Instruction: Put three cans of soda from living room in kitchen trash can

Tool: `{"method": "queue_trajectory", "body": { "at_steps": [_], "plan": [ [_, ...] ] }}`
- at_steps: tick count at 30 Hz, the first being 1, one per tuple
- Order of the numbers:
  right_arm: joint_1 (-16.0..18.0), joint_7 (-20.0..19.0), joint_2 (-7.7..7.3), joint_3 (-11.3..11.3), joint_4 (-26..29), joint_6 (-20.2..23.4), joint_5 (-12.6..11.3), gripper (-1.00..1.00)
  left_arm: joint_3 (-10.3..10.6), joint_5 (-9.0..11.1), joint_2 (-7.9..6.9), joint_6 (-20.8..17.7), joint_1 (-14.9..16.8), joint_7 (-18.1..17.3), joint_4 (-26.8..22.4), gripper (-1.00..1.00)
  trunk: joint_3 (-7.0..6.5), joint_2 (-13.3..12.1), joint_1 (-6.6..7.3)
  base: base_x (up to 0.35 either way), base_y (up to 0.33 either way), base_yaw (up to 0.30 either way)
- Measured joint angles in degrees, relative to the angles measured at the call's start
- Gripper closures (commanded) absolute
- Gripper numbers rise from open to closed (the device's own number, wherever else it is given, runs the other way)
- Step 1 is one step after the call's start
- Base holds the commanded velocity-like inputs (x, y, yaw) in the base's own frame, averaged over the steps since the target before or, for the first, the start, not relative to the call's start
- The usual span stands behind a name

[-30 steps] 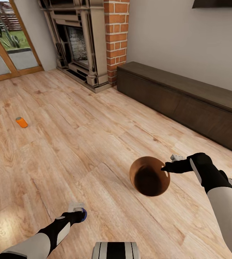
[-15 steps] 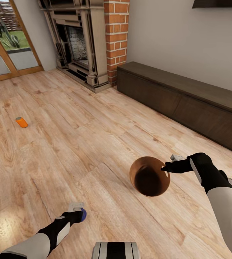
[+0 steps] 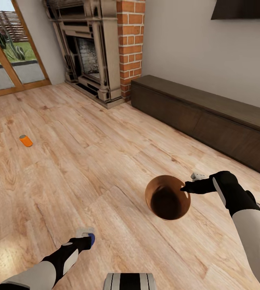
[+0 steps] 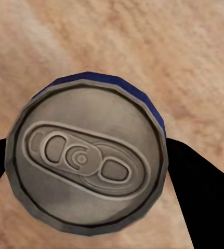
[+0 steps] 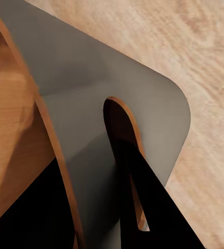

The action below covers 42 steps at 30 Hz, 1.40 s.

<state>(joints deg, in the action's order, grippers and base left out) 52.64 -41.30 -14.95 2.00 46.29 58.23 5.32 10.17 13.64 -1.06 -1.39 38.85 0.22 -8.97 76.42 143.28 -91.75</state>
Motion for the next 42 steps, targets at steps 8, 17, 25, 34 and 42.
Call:
{"method": "queue_trajectory", "body": {
  "at_steps": [8,17,25,34,42],
  "plan": [
    [0.0,0.0,0.00,0.0,0.0,0.0,0.0,1.00,0.0,-0.1,0.08,0.0,0.0,0.0,0.0,1.00,-1.56,-2.0,1.17,0.000,0.000,0.000],
    [0.0,0.0,0.00,0.0,0.0,0.0,0.0,1.00,0.0,-0.1,0.09,0.0,0.0,0.0,0.0,1.00,-3.18,-5.6,3.14,0.000,0.000,0.000],
    [0.0,-0.2,-0.01,0.1,-0.1,-0.1,-0.2,1.00,0.0,-0.1,0.16,0.0,0.0,0.0,0.0,1.00,-4.62,-8.9,4.90,0.000,0.000,0.000],
    [-0.1,-1.9,-0.01,0.1,-0.3,0.1,0.2,1.00,0.0,0.0,0.01,-0.1,0.0,-0.3,0.0,1.00,-6.23,-12.5,6.88,0.000,0.000,0.000],
    [-0.1,-4.0,-0.07,-2.2,-0.4,1.1,0.4,1.00,-0.4,0.4,-0.78,-5.0,0.4,-11.2,-0.7,1.00,-7.67,-15.7,8.63,0.000,0.000,0.000]
  ]
}}
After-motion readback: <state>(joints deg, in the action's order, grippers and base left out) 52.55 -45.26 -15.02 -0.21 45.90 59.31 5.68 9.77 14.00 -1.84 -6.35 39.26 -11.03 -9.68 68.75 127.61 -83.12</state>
